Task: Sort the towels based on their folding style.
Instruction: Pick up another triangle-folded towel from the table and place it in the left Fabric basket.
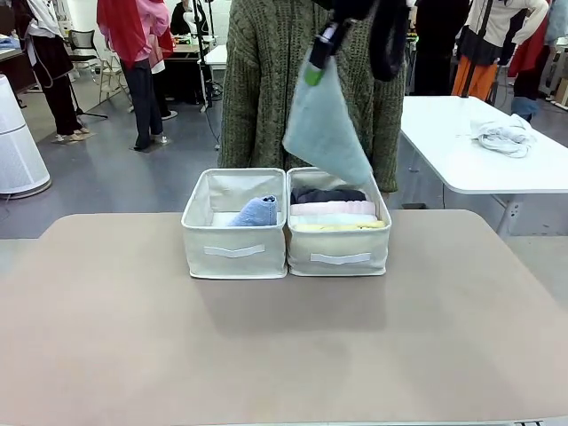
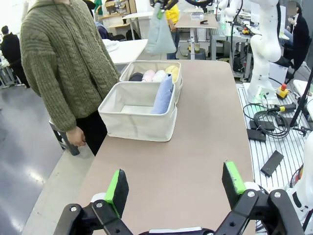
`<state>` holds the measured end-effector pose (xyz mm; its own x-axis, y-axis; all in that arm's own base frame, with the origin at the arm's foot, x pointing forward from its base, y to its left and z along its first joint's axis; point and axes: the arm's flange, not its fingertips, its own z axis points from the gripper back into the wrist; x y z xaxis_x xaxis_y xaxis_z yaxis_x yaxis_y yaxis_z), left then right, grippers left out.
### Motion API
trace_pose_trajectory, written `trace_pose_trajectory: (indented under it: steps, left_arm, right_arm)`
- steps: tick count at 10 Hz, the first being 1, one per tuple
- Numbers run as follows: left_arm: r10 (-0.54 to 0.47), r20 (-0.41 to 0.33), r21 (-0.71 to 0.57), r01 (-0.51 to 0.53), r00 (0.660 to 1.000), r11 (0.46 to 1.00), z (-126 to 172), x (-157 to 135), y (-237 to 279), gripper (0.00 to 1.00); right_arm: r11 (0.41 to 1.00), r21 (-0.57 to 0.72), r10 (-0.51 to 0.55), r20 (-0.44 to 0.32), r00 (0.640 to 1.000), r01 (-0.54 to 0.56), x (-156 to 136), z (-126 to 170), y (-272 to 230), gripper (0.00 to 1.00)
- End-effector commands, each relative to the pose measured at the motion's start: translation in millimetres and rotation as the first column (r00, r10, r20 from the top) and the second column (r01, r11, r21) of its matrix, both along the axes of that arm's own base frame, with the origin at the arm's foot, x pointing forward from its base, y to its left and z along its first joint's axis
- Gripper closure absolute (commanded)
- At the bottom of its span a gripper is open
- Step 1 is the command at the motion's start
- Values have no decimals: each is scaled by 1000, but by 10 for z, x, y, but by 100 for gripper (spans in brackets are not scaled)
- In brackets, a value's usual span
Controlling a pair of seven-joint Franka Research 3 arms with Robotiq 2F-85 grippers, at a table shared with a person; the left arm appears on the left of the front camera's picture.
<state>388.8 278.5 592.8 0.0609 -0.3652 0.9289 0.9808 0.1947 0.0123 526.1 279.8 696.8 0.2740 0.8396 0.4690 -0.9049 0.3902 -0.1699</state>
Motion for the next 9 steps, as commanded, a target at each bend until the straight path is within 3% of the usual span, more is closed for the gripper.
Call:
trace_pose_trajectory:
  steps: [1,5,8,9]
  left_arm:
    - [1,1,0,-1,1000,1000,6,-23,-1,0]
    - [1,1,0,-1,1000,1000,6,-23,-1,0]
    - [1,1,0,-1,1000,1000,6,-23,-1,0]
    - [1,1,0,-1,1000,1000,6,-23,-1,0]
  right_arm:
    - [989,82,119,53,992,-123,304,16,284,82]
    - [969,81,229,78,970,-235,680,-284,1075,82]
    - [949,120,282,84,956,-291,659,-359,1265,82]
    - [965,94,240,55,969,-245,575,-533,1188,82]
